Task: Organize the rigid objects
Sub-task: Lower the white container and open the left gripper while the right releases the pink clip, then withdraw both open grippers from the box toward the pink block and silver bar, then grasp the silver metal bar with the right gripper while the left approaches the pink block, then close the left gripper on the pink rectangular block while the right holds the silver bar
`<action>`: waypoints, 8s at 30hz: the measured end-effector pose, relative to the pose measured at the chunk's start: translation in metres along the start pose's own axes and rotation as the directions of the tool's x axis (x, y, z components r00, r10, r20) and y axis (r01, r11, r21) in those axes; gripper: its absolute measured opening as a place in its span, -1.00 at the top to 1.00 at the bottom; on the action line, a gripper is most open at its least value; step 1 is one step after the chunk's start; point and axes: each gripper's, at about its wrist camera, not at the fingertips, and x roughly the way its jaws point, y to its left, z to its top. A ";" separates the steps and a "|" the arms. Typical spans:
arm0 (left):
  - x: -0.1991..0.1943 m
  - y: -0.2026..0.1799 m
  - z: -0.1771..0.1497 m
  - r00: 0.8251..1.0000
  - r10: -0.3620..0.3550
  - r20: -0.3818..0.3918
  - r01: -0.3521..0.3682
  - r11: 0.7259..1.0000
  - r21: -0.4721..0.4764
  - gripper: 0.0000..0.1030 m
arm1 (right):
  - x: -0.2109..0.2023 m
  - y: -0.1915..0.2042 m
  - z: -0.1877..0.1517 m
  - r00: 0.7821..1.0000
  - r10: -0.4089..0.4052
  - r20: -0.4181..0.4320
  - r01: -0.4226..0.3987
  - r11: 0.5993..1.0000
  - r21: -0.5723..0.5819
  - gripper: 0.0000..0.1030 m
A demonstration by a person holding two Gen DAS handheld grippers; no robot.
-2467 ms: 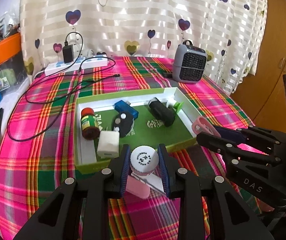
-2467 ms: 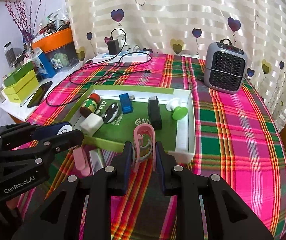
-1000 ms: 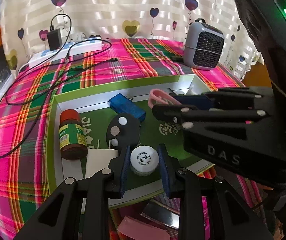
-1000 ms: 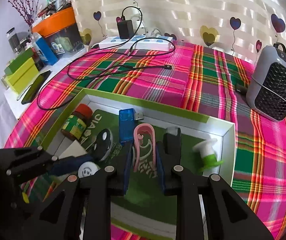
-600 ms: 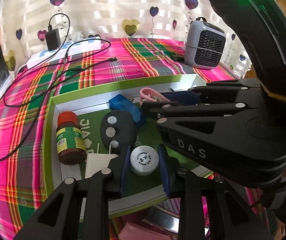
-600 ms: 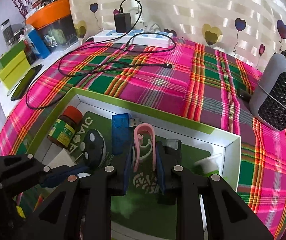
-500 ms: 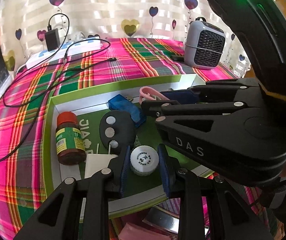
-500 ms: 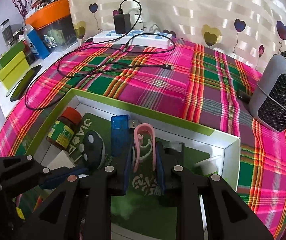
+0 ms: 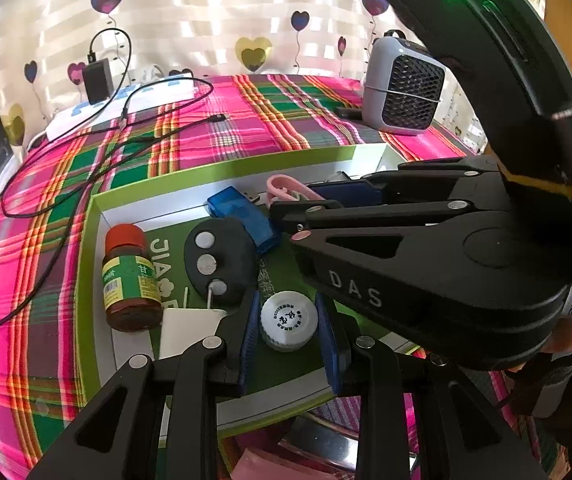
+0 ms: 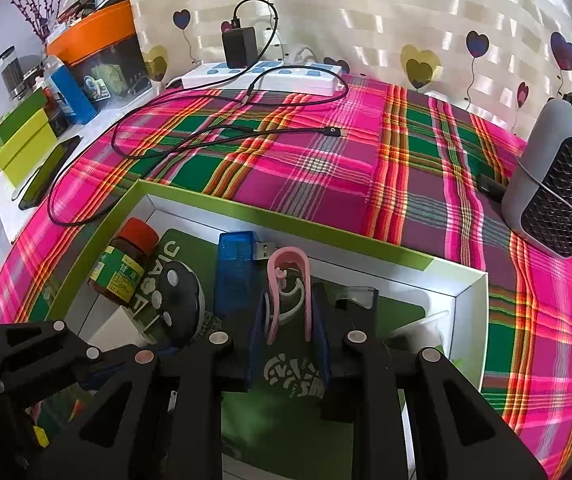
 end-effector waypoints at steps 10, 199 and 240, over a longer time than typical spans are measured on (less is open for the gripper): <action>0.003 0.005 0.000 1.000 0.001 -0.005 -0.001 1.000 -0.022 0.48 | 0.002 -0.003 -0.001 1.000 0.001 0.003 -0.002 1.000 0.014 0.54; -0.066 0.025 -0.091 0.984 0.177 0.000 -0.174 0.967 -0.187 0.26 | -0.071 0.069 -0.134 0.998 0.005 0.059 -0.001 0.998 -0.067 0.48; -0.066 0.029 -0.093 0.984 0.177 0.010 -0.171 0.965 -0.198 0.64 | -0.069 0.068 -0.131 0.998 0.007 0.060 -0.003 0.998 -0.063 0.53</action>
